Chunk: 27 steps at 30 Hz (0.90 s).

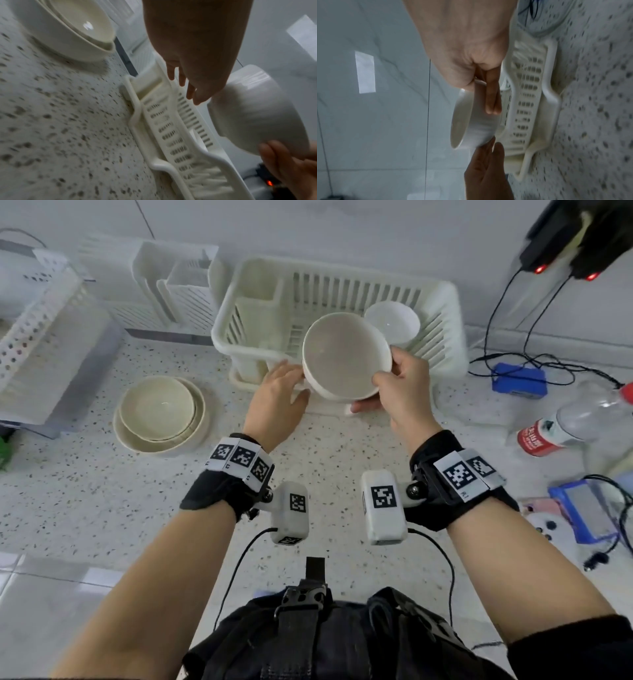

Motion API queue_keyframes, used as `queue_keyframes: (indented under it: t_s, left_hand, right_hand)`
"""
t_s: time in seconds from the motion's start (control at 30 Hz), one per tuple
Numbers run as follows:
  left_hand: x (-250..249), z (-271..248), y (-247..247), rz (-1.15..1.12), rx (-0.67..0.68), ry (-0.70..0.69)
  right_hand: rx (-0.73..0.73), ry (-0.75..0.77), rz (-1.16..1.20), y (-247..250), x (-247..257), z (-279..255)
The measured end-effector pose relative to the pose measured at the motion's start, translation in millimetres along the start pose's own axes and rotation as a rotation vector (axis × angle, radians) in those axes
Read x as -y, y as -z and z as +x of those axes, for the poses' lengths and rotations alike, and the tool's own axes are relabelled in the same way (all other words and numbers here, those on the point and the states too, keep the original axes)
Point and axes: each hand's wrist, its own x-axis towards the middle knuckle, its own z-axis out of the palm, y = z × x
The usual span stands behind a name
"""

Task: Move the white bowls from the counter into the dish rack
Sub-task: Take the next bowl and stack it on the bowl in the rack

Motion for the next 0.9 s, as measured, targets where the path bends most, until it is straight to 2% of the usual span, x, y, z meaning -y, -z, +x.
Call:
queue_keyframes:
  t_s: [0.13, 0.27, 0.43, 0.67, 0.77, 0.9]
  left_hand:
    - [-26, 24, -32, 0.114, 0.101, 0.002]
    - [-36, 49, -46, 0.252, 0.253, 0.034]
    - [-37, 79, -53, 0.308, 0.42, 0.087]
    - [-19, 115, -66, 0.358, 0.589, 0.203]
    - [-10, 127, -71, 0.394, 0.658, 0.214]
    - [-6, 138, -75, 0.452, 0.818, 0.22]
  right_hand:
    - [-0.065, 0.012, -0.03, 43, -2, 16]
    - [-0.102, 0.011, -0.018, 61, -1, 37]
    - [-0.169, -0.049, 0.005, 64, -3, 81]
    - [-0.184, -0.151, -0.029, 55, -1, 139]
    - [-0.202, -0.192, -0.061, 51, -4, 159]
    - [-0.234, -0.243, -0.111, 49, -14, 183]
